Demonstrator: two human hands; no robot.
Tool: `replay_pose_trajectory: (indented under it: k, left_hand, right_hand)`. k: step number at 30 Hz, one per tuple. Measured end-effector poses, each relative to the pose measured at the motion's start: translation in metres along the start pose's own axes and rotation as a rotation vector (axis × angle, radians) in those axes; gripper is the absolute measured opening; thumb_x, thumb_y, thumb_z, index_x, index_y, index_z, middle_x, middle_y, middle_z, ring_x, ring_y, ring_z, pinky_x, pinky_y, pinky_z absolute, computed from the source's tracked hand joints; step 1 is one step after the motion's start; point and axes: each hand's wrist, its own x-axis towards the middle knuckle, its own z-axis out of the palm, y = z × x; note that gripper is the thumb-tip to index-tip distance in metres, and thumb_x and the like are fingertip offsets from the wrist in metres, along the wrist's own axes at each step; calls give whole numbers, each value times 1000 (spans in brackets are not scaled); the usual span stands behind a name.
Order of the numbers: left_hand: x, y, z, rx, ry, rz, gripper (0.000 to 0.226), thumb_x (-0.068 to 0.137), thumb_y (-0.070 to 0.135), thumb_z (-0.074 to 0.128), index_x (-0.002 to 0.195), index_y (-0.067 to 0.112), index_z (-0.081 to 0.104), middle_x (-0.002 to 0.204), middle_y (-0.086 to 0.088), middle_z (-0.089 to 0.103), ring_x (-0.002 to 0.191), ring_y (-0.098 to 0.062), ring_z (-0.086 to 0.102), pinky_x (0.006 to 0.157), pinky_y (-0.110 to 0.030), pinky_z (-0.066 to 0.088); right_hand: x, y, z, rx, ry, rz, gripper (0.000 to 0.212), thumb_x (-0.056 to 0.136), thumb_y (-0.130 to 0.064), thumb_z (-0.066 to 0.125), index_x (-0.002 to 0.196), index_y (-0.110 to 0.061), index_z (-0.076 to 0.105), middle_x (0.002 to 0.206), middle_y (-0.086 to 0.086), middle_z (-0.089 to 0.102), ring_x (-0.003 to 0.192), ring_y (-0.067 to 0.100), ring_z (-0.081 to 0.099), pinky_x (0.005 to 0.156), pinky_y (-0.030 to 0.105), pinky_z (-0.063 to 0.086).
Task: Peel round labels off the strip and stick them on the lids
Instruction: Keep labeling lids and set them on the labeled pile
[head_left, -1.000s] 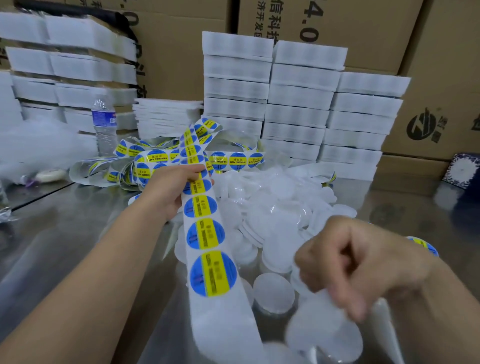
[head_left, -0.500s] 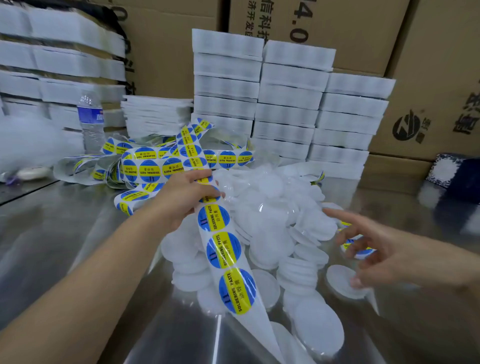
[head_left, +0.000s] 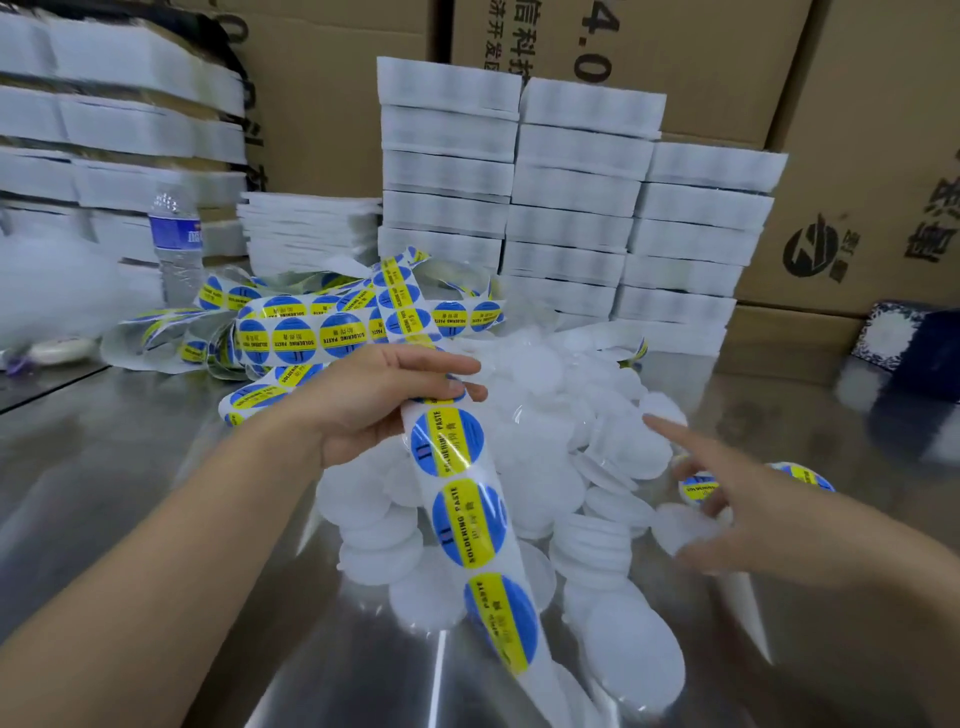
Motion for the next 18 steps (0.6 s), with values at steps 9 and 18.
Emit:
replay_pose_trajectory:
  k: [9, 18]
  left_hand:
    - [1, -27, 36, 51, 166, 9, 12, 86, 14, 65, 82, 17, 76, 90, -1, 76, 70, -7, 70, 61, -18, 56]
    - [-7, -39, 59, 92, 123, 42, 35, 77, 9, 75, 59, 39, 75, 69, 11, 74, 63, -3, 70, 53, -11, 49]
  right_hand:
    - [36, -50, 10, 689, 218, -268, 88, 70, -26, 77, 127, -60, 19, 100, -16, 69, 83, 8, 68, 76, 29, 53]
    - [53, -52, 60, 1108, 387, -103, 54, 77, -43, 65, 127, -43, 44, 91, -9, 74, 79, 18, 72, 67, 31, 54]
